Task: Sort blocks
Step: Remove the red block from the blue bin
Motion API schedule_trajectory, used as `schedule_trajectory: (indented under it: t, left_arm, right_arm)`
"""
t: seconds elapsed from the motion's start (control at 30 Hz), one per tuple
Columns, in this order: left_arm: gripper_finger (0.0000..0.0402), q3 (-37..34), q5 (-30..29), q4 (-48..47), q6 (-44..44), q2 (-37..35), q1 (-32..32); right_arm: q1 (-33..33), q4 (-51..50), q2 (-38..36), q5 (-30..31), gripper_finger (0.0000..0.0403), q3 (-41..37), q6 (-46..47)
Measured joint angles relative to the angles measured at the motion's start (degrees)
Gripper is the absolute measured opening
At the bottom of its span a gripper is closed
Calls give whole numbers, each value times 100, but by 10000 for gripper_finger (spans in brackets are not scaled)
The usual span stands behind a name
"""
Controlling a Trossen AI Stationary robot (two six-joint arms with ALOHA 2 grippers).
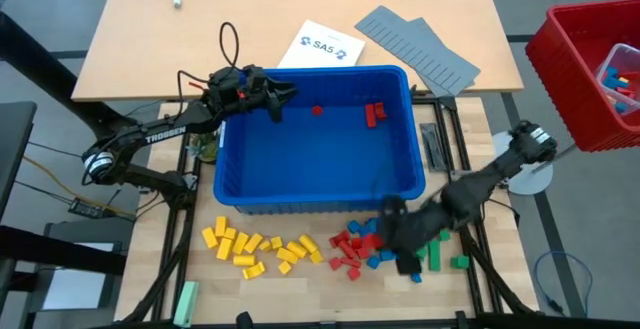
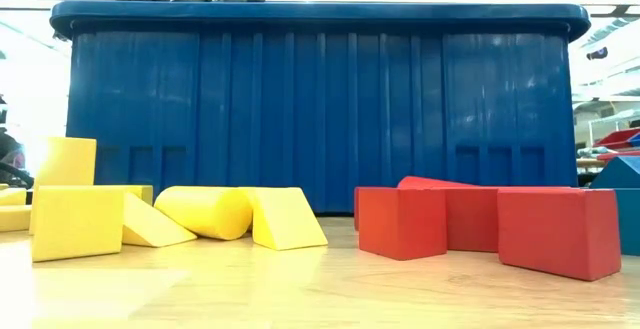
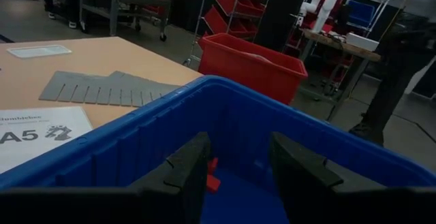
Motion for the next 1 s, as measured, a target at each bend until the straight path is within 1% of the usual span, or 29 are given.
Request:
schedule_trajectory:
  t: [0.1,0.2,0.37,0.5,0.63,0.77,0.87,1.0]
  left_arm:
    - [163,2,0,2,2,0,0]
    - [163,2,0,4,2,0,2]
    - [163,1,0,3,2,0,1]
    - [163,0,0,3,2,0,0]
    - [163,0,0,2,2,0,0]
    - [163,0,0,6,2,0,0]
    - [163,0,0,2,2,0,1]
    - [163,0,-2,2,2,0,2]
  right_arm:
    - [310,2,508,314,116,0,34]
    - [446,42,1117,524,117,0,-76]
    - [400,309,2006,735,127,0,-130]
    - [252,402,2379,713,151,-2,24]
    - [153,562,2400,720,185,-2,223]
    - [146,513,2210,710,222,-2,189]
    - [146,443,1834,500,242,-2,192]
    - [161,411,1121,458,253,144,335]
